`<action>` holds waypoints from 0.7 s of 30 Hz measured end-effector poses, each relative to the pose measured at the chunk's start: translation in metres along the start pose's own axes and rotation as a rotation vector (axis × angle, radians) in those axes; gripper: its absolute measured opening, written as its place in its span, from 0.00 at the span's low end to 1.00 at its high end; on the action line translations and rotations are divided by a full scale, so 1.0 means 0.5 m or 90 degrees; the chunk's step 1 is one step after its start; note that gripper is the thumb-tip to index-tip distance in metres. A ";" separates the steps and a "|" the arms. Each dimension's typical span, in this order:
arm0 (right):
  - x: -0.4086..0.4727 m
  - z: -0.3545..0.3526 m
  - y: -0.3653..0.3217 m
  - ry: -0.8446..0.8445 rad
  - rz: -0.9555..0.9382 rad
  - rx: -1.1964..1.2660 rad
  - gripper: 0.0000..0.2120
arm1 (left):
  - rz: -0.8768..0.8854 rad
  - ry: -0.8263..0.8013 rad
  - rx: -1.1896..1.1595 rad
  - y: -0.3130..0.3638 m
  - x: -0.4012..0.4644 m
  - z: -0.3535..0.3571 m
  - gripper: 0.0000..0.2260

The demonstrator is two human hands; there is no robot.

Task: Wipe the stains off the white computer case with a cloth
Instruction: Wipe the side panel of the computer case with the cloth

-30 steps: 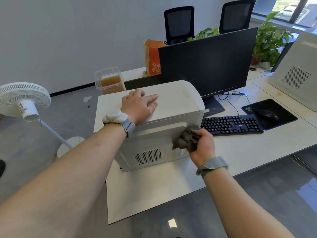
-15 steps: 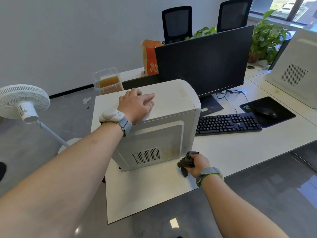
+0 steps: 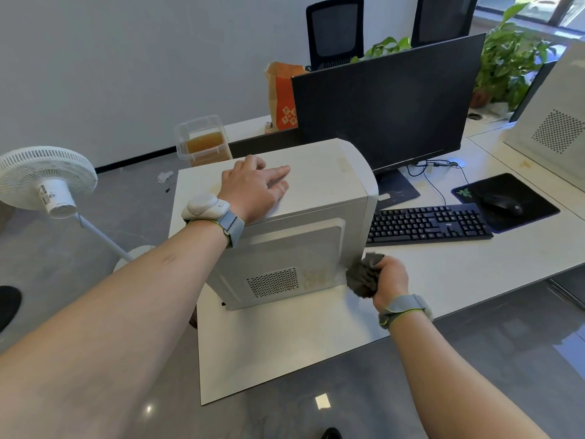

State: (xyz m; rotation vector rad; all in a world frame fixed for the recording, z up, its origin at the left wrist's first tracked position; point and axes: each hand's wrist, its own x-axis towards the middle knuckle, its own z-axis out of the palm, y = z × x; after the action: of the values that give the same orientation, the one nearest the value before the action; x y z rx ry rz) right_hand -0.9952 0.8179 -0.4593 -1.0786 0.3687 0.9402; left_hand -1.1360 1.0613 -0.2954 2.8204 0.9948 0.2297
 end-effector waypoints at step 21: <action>0.026 -0.004 0.023 0.055 -0.050 0.018 0.06 | -0.001 0.005 -0.011 0.003 -0.004 -0.002 0.20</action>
State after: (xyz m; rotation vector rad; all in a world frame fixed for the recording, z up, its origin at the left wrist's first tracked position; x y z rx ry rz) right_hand -0.9963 0.8241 -0.4755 -1.1028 0.4058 0.8187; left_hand -1.1369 1.0588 -0.2941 2.8063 0.9911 0.2491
